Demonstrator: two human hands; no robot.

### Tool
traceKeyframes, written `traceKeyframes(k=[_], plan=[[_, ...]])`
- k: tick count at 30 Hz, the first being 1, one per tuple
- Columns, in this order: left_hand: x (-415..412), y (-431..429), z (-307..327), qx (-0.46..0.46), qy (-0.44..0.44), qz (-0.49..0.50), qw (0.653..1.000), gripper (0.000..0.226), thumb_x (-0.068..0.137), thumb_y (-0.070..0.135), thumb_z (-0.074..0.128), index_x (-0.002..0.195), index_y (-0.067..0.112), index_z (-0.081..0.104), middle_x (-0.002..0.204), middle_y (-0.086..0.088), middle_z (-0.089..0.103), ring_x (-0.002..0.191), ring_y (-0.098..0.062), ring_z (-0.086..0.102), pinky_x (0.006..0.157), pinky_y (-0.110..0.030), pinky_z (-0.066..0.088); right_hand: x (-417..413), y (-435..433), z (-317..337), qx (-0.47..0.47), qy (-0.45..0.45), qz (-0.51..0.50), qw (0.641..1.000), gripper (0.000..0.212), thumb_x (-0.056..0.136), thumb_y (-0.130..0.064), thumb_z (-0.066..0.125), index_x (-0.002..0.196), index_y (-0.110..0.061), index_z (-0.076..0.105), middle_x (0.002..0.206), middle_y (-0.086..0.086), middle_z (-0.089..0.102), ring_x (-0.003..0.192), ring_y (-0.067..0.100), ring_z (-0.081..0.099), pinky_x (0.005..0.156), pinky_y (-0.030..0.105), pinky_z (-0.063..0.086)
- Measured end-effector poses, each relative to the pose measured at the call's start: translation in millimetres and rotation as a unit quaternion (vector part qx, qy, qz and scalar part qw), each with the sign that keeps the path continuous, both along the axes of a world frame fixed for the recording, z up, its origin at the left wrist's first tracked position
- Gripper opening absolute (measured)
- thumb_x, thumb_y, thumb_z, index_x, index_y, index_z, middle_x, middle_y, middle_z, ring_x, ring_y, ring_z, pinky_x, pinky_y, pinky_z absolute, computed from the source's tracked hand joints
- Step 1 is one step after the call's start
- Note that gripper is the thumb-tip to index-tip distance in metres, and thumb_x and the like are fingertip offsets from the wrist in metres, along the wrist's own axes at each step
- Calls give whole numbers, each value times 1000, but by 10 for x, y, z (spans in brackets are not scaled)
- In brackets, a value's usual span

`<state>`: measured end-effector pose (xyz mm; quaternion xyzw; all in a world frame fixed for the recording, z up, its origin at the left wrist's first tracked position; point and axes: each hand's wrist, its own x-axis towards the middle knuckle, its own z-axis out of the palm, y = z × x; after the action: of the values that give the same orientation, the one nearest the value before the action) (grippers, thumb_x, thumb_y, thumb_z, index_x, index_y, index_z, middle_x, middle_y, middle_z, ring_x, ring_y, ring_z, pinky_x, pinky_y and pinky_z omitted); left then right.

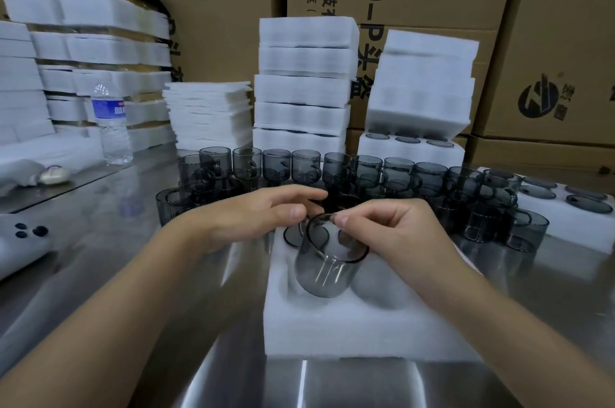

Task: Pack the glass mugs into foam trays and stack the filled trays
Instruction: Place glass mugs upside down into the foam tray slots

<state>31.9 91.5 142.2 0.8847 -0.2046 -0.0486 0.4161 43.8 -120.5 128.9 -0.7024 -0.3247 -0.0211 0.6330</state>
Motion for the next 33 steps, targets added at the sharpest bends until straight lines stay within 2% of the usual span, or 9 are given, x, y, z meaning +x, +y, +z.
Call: traceKeyframes(k=[3,7,9,12,16,20,25,28,33], plan=[[-12,9,7,12,35,-19,999,109,39,91,60,134,44,38,143,15,44,133,1,38,112,-29,30,-1,0,-6,-9,-6,-9,1000,19,81,-10,71,68,-22,77,61,1,69,57,3,61,54,14,47],[-51,20,51,26,68,-31,997,107,38,87,65,132,48,36,145,18,39,133,5,35,110,-23,31,-14,-1,-9,-29,-31,1,999,21,82,-14,71,72,-32,77,68,-6,72,63,3,63,58,15,50],[-54,44,61,40,68,-31,996,97,46,80,67,133,48,37,145,19,40,132,5,37,112,-26,31,-9,6,-14,-33,-44,6,998,21,82,-16,70,75,-35,77,75,-10,74,68,5,65,61,16,51],[-38,70,56,49,70,-19,996,73,58,65,58,128,52,42,143,22,41,130,8,38,115,-30,28,9,5,-29,-41,-61,1,997,20,83,-20,70,78,-39,76,80,-11,74,75,16,67,66,20,54],[-4,114,23,25,80,-30,996,76,60,63,67,132,45,47,143,17,45,133,-1,39,116,-40,27,25,3,-45,-50,-47,7,998,14,81,-24,71,78,-37,76,79,-6,74,77,27,67,69,27,55],[19,159,2,-4,85,-45,995,84,51,73,75,127,46,50,143,14,46,134,-3,40,116,-41,27,38,-4,-41,-46,-24,24,998,11,81,-17,72,78,-26,77,75,4,73,65,16,64,60,18,50],[42,168,-1,1,83,-65,994,77,60,57,75,129,41,46,141,16,48,132,1,40,115,-34,28,29,-18,-48,-50,11,67,996,5,79,-16,72,78,-18,77,72,16,70,63,16,64,62,19,52],[43,171,-18,4,81,-66,995,76,62,46,74,131,39,45,144,14,45,134,0,38,116,-38,27,42,-8,-51,-69,16,70,995,8,80,-15,72,81,-21,77,76,7,73,66,15,64,65,20,53],[45,199,-13,10,81,-67,994,78,60,45,78,130,43,43,146,18,40,135,2,35,118,-37,25,56,2,-54,-85,15,71,994,9,81,-16,71,78,-23,77,72,-7,72,68,6,62,64,18,51]])
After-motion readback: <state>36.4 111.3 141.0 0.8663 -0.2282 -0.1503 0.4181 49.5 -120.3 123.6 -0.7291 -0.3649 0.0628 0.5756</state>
